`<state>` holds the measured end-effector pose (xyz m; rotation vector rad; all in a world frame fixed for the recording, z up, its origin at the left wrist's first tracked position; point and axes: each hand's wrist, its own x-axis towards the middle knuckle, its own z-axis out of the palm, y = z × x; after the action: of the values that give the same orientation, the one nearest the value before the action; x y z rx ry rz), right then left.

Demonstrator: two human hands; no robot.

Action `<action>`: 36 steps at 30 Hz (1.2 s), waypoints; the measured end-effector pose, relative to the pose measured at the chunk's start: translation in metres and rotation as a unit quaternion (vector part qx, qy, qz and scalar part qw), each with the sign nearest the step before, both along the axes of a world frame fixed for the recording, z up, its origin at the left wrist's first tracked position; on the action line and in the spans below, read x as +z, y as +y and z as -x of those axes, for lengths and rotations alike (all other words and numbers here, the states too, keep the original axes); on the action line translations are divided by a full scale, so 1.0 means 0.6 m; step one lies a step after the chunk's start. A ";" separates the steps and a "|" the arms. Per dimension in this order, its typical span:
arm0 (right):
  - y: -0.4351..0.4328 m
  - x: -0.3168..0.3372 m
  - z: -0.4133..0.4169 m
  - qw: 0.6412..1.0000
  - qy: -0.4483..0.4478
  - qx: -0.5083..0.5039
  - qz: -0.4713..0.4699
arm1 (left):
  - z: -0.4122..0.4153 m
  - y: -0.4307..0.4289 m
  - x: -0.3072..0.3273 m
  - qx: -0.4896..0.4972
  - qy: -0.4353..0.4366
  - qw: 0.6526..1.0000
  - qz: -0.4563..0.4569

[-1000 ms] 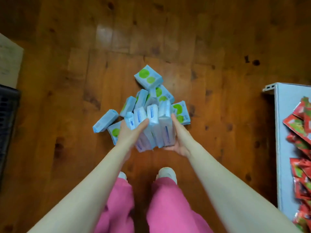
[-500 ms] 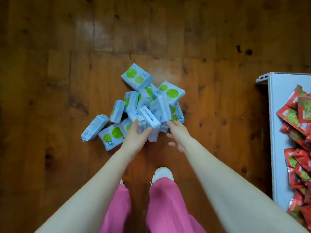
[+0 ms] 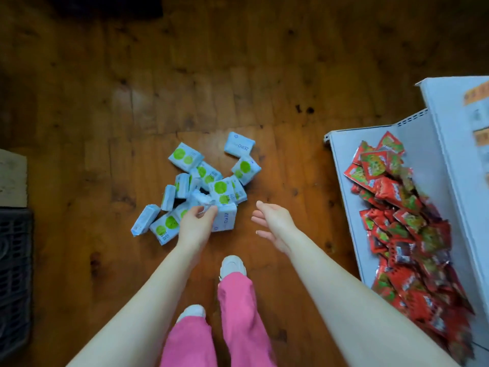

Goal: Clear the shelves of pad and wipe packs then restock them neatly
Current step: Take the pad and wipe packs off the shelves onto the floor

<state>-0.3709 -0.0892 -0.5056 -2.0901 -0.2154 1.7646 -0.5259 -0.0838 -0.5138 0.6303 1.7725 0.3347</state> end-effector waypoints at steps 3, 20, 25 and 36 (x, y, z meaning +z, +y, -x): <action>-0.040 0.083 -0.021 0.999 -0.016 -0.043 -0.022 | -0.017 -0.022 0.076 -0.012 -0.022 0.999 -0.021; -0.513 0.638 -0.192 0.884 -0.125 -0.359 -0.274 | -0.229 -0.326 0.580 -0.268 -0.235 0.923 -0.141; -0.730 0.742 -0.290 0.824 -0.209 -0.420 -0.318 | -0.396 -0.478 0.712 -0.370 -0.328 0.849 -0.185; -1.217 0.840 -0.471 0.660 -0.307 -0.600 -0.333 | -0.664 -0.913 0.839 -0.533 -0.428 0.719 -0.129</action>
<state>-0.0884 -0.8192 -0.0014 -1.4646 0.2791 0.0938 -0.1277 -0.6319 -0.0106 1.3188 0.2921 0.0174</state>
